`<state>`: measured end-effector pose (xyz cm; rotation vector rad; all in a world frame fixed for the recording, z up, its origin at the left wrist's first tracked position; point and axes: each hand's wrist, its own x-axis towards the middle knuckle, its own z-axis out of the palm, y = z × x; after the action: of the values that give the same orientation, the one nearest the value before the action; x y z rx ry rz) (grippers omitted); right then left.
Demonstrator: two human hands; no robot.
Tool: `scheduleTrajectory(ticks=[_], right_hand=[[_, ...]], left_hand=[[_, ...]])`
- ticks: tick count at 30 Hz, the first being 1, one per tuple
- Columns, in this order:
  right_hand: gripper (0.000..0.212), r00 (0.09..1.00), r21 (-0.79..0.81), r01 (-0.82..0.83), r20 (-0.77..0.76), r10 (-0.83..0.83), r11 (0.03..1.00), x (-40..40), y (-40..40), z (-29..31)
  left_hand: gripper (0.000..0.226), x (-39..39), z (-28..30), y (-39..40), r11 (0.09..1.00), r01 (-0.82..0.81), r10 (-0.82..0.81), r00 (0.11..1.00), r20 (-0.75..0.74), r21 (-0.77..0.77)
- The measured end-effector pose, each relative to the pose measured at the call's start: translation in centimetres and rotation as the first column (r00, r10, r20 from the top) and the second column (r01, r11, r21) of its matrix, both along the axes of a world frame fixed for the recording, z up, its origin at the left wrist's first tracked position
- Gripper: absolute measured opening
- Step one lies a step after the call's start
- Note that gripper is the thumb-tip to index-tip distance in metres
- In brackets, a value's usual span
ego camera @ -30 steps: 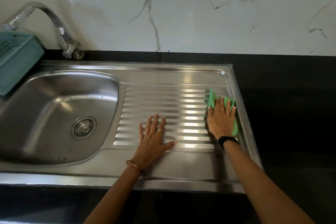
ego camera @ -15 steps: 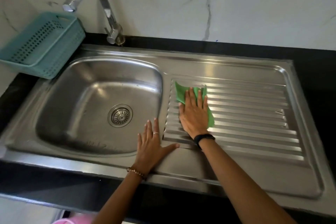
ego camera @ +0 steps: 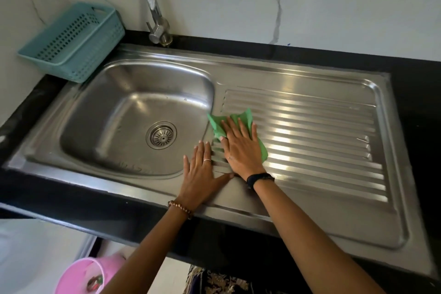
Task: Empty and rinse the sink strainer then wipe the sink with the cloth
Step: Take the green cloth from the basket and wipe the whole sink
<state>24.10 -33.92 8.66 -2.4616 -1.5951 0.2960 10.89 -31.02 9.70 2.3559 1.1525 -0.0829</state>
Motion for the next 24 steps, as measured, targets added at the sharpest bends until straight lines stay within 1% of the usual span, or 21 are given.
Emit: scheduleTrajectory(ticks=[2,5,8,10,13,15,17,19,24], right_hand=[[0.051,0.995,0.003,0.096,-0.012,-0.096,0.995,1.9,-2.4,0.2],[0.050,0.977,-0.006,0.212,0.015,-0.212,0.977,5.8,-7.5,0.2],[0.050,0.941,0.008,0.339,0.013,-0.339,0.941,9.7,-12.9,0.3],[0.050,0.918,-0.005,0.396,0.029,-0.396,0.918,12.1,-16.0,0.5],[0.052,0.912,-0.057,0.405,0.099,-0.398,0.913,14.3,-18.6,0.6],[0.052,0.907,-0.050,0.415,0.103,-0.409,0.908,14.7,-19.2,0.6],[0.052,0.884,-0.042,0.464,0.081,-0.460,0.885,14.7,-19.7,0.8],[0.053,0.863,-0.039,0.505,0.057,-0.502,0.862,14.2,-20.8,1.0],[0.057,0.878,-0.078,0.476,0.096,-0.468,0.876,10.3,-25.6,0.9]], left_hand=[[0.105,1.3,0.0,-1.9,0.999,0.045,-0.045,0.999,0.009,0.005],[0.106,4.6,-0.2,-5.9,0.988,0.155,-0.154,0.988,0.029,-0.027],[0.108,8.4,-0.5,-10.2,0.964,0.256,-0.253,0.966,0.053,-0.073],[0.111,10.7,-0.5,-12.6,0.942,0.318,-0.312,0.947,0.072,-0.105],[0.117,12.8,-0.8,-14.8,0.916,0.387,-0.387,0.922,0.028,-0.107],[0.120,13.1,-1.1,-15.3,0.908,0.413,-0.416,0.909,-0.035,-0.069],[0.121,13.0,-1.1,-15.3,0.906,0.419,-0.422,0.905,-0.055,-0.054],[0.122,13.0,-1.1,-15.1,0.902,0.426,-0.430,0.901,-0.062,-0.067],[0.121,13.1,-1.1,-15.0,0.898,0.433,-0.439,0.894,-0.089,-0.078]])
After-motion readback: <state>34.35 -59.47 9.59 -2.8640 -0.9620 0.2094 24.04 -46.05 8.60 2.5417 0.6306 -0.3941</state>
